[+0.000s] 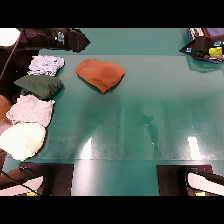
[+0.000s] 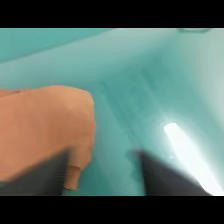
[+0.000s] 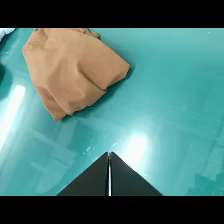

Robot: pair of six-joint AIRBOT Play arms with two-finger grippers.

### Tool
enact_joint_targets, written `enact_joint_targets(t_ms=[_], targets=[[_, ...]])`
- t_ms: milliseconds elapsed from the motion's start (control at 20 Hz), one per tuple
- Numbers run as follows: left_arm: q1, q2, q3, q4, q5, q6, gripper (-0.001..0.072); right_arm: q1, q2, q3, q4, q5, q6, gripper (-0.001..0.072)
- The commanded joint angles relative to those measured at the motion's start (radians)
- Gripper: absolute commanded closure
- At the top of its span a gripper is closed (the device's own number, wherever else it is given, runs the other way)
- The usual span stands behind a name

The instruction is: Fold the shirts.

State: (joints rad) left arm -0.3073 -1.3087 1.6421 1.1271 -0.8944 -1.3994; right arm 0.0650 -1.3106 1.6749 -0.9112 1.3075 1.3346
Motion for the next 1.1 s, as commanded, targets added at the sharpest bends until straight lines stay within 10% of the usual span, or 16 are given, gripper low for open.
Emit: enact_joint_targets(t_ms=[0, 600, 650, 750, 1050], targets=[[0.001, -0.073, -0.037, 0.107, 0.048, 0.000, 0.0158, 0.003, -0.001, 0.000, 0.005, -0.017, 0.001, 0.0696], [0.000, -0.546, -0.042, 0.042, 0.220, -0.014, 0.0160, 0.002, -0.001, 0.000, 0.004, -0.020, 0.001, 0.0695], [0.000, -0.545, -0.033, 0.043, 0.222, -0.014, 0.0221, 0.002, -0.001, 0.000, 0.004, -0.023, 0.001, 0.0695], [0.001, -0.544, 0.000, 0.043, 0.213, -0.004, 0.0686, 0.002, 0.000, 0.000, 0.004, -0.022, 0.001, 0.0695], [0.002, -0.395, 0.325, 0.121, 0.025, -0.006, 0.0688, -0.013, 0.110, 0.002, 0.003, -0.097, 0.000, 0.0695]])
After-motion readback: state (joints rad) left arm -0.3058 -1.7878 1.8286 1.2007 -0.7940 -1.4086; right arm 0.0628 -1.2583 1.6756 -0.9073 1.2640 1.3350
